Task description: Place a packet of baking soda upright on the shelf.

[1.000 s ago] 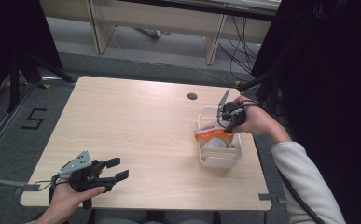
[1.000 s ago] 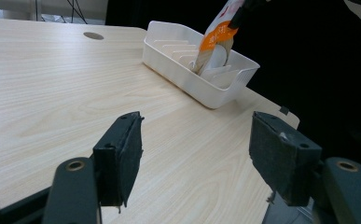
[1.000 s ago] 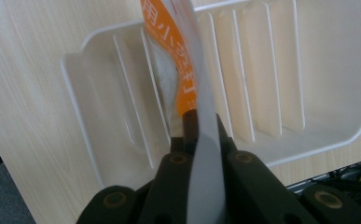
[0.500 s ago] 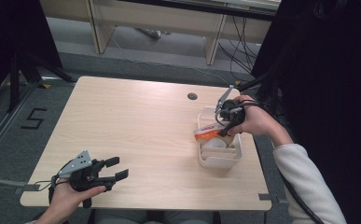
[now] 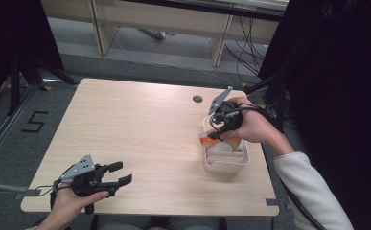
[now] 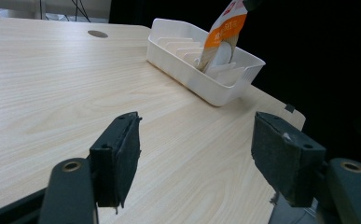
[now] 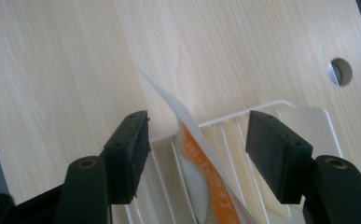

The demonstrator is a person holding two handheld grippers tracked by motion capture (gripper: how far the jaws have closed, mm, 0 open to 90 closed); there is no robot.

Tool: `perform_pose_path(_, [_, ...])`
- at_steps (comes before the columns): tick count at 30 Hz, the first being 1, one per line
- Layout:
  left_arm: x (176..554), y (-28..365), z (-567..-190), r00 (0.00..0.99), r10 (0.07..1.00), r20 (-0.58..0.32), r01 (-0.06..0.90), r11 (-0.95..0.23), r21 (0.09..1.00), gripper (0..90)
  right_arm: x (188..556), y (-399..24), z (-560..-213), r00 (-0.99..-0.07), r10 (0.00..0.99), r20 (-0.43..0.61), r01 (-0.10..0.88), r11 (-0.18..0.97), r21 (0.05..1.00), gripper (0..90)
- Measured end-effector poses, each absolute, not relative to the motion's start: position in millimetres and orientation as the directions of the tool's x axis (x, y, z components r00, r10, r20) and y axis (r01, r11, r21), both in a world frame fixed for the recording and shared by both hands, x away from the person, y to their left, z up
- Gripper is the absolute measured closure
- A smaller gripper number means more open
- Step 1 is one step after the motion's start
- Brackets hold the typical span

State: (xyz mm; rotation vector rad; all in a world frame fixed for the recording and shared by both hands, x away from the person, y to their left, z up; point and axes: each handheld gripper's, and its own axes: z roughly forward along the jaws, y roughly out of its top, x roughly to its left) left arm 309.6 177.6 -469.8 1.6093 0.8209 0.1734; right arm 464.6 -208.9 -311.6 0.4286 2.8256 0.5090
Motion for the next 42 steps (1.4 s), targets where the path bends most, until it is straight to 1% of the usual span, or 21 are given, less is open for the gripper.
perform_pose_path(2, [310, 178, -470, 0.734, 0.591, -0.334, 0.406, 0.013, 0.914, 32.3, 460, -203, -312, -0.929, 0.324, -0.181, 0.236, 0.892, 0.386, 40.7])
perform_pose_path(5, [310, 178, -470, 0.735, 0.590, -0.335, 0.407, 0.013, 0.913, 32.3, 453, -193, -315, -0.940, 0.281, -0.193, 0.188, 0.900, 0.393, 41.3])
perform_pose_path(6, [310, 177, -470, 0.734, 0.590, -0.336, 0.407, 0.013, 0.913, 32.2, 449, -189, -316, -0.940, 0.284, -0.191, 0.193, 0.900, 0.390, 41.5])
perform_pose_path(9, [309, 178, -470, 0.734, 0.590, -0.335, 0.407, 0.011, 0.913, 32.3, 441, -177, -320, -0.953, 0.230, -0.199, 0.135, 0.906, 0.401, 41.8])
perform_pose_path(11, [309, 178, -470, 0.735, 0.590, -0.333, 0.407, 0.008, 0.913, 32.2, 434, -171, -323, -0.954, 0.227, -0.195, 0.133, 0.906, 0.402, 42.0])
perform_pose_path(12, [309, 178, -470, 0.736, 0.589, -0.333, 0.407, 0.009, 0.913, 32.3, 433, -168, -325, -0.961, 0.193, -0.197, 0.101, 0.911, 0.400, 41.9])
perform_pose_path(13, [309, 178, -470, 0.736, 0.589, -0.333, 0.407, 0.009, 0.913, 32.2, 429, -165, -327, -0.963, 0.213, -0.167, 0.134, 0.910, 0.391, 42.1])
perform_pose_path(18, [310, 178, -471, 0.740, 0.583, -0.336, 0.407, 0.010, 0.913, 32.3, 420, -155, -337, -0.970, 0.184, -0.161, 0.109, 0.915, 0.388, 42.7])
perform_pose_path(19, [309, 178, -471, 0.731, 0.593, -0.338, 0.414, 0.008, 0.910, 32.2, 421, -153, -340, -0.975, 0.138, -0.174, 0.058, 0.915, 0.399, 42.9])
perform_pose_path(20, [310, 178, -471, 0.734, 0.585, -0.346, 0.416, 0.015, 0.909, 32.2, 417, -153, -342, -0.973, 0.169, -0.155, 0.094, 0.910, 0.404, 42.9])
perform_pose_path(22, [309, 178, -471, 0.730, 0.592, -0.343, 0.419, 0.010, 0.908, 32.3, 413, -150, -348, -0.973, 0.174, -0.150, 0.101, 0.909, 0.404, 43.2])
perform_pose_path(23, [309, 177, -471, 0.730, 0.591, -0.344, 0.420, 0.010, 0.908, 32.3, 414, -149, -352, -0.980, 0.121, -0.159, 0.046, 0.910, 0.412, 43.3])
perform_pose_path(24, [310, 178, -472, 0.738, 0.586, -0.333, 0.410, 0.002, 0.912, 32.3, 410, -148, -354, -0.977, 0.161, -0.140, 0.091, 0.909, 0.407, 43.4])
perform_pose_path(26, [310, 178, -472, 0.742, 0.585, -0.327, 0.406, -0.004, 0.914, 32.3, 407, -147, -361, -0.978, 0.165, -0.128, 0.099, 0.907, 0.409, 43.5])
perform_pose_path(27, [310, 178, -472, 0.742, 0.585, -0.327, 0.406, -0.004, 0.914, 32.3, 408, -146, -366, -0.982, 0.123, -0.140, 0.055, 0.909, 0.413, 43.6])
perform_pose_path(29, [310, 178, -473, 0.744, 0.583, -0.327, 0.408, -0.008, 0.913, 32.3, 403, -146, -373, -0.982, 0.151, -0.113, 0.090, 0.901, 0.425, 43.7])
perform_pose_path(31, [310, 177, -474, 0.749, 0.572, -0.335, 0.409, -0.002, 0.912, 32.3, 401, -146, -382, -0.984, 0.151, -0.096, 0.094, 0.894, 0.439, 44.0])
perform_pose_path(36, [309, 176, -474, 0.733, 0.586, -0.344, 0.423, 0.002, 0.906, 32.3, 398, -149, -403, -0.985, 0.163, -0.060, 0.116, 0.873, 0.474, 44.2])
perform_pose_path(37, [309, 176, -474, 0.733, 0.587, -0.344, 0.424, 0.001, 0.906, 32.3, 399, -149, -407, -0.988, 0.142, -0.066, 0.093, 0.871, 0.483, 44.2])
perform_pose_path(38, [309, 176, -474, 0.733, 0.587, -0.343, 0.424, 0.000, 0.906, 32.3, 397, -149, -410, -0.985, 0.168, -0.045, 0.126, 0.867, 0.481, 44.2])
perform_pose_path(42, [309, 176, -475, 0.735, 0.586, -0.340, 0.423, -0.005, 0.906, 32.3, 395, -150, -421, -0.984, 0.175, -0.032, 0.138, 0.863, 0.487, 44.2])
